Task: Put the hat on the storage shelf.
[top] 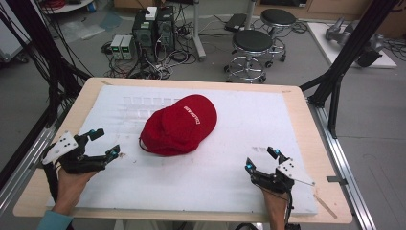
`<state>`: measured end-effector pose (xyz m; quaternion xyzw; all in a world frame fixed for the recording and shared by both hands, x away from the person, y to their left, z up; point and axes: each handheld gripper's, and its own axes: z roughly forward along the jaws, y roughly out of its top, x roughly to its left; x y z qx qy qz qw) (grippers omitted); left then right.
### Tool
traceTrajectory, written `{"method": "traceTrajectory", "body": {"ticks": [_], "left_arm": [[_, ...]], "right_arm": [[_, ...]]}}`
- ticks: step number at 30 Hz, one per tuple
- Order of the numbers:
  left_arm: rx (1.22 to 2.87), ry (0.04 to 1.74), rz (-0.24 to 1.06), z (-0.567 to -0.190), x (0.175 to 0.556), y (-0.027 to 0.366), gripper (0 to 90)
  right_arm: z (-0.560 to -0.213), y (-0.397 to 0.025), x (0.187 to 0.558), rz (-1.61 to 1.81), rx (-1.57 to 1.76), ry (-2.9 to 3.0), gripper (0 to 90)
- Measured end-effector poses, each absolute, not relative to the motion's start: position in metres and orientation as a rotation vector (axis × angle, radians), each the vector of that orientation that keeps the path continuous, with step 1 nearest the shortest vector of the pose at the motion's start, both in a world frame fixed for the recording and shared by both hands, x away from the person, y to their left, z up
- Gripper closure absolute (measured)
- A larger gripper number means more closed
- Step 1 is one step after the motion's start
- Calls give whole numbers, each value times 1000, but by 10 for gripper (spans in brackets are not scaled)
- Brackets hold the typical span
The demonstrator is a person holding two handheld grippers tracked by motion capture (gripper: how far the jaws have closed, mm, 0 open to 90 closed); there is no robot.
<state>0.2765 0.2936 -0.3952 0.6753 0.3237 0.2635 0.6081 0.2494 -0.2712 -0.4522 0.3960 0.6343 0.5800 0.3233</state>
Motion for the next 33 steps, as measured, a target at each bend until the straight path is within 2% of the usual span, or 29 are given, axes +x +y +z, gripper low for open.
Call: {"method": "traceTrajectory", "body": {"ticks": [7,12,21,29,33], "left_arm": [[1596,718,603,-380,283,265,126],[1670,697,550,-372,291,241,127],[1748,695,482,-374,303,207,127],[1891,725,464,-379,315,180,129],[1939,717,463,-380,319,174,186]], "right_arm": [[-452,-272,249,1526,1037,1659,106],[-452,-272,249,1530,1036,1661,106],[-453,-273,249,1540,1036,1654,106],[-452,-273,249,1543,1036,1651,107],[-452,-273,249,1540,1038,1650,106]]}}
